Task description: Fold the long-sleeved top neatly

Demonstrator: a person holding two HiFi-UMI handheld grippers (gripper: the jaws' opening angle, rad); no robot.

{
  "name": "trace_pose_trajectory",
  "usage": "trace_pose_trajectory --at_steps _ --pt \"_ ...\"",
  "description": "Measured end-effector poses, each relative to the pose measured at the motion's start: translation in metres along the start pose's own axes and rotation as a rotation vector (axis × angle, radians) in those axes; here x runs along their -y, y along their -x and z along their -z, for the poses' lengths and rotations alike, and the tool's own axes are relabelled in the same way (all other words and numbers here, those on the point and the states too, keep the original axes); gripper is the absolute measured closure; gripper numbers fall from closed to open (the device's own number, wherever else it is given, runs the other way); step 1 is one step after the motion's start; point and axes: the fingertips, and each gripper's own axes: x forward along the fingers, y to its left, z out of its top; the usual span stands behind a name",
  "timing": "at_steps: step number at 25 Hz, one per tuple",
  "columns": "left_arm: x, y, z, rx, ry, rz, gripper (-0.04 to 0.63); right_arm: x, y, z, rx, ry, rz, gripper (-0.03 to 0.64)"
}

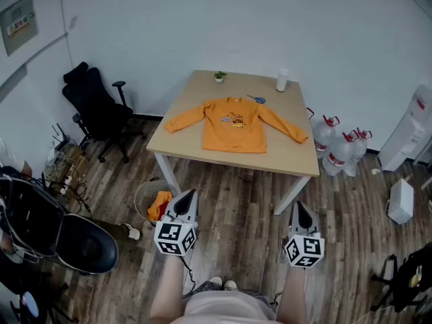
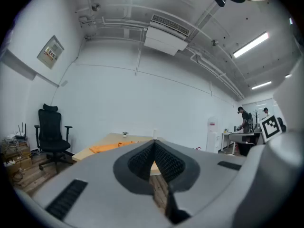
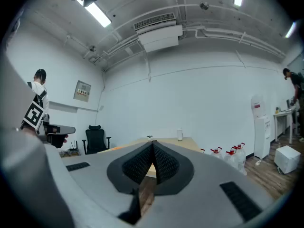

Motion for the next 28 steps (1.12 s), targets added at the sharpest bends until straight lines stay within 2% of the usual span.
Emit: trace_pose_trajectory --at_steps 17,28 --pt "0.002 0.002 0.005 -0.016 0.006 0.0 0.594 0.001 0.001 0.007 -0.028 -0.036 0.003 0.612" --pt "0.004 0.006 0.011 -0.016 0.016 -0.004 0.594 -0.006 0.004 0.008 -0.024 -0.014 -0.027 0.612"
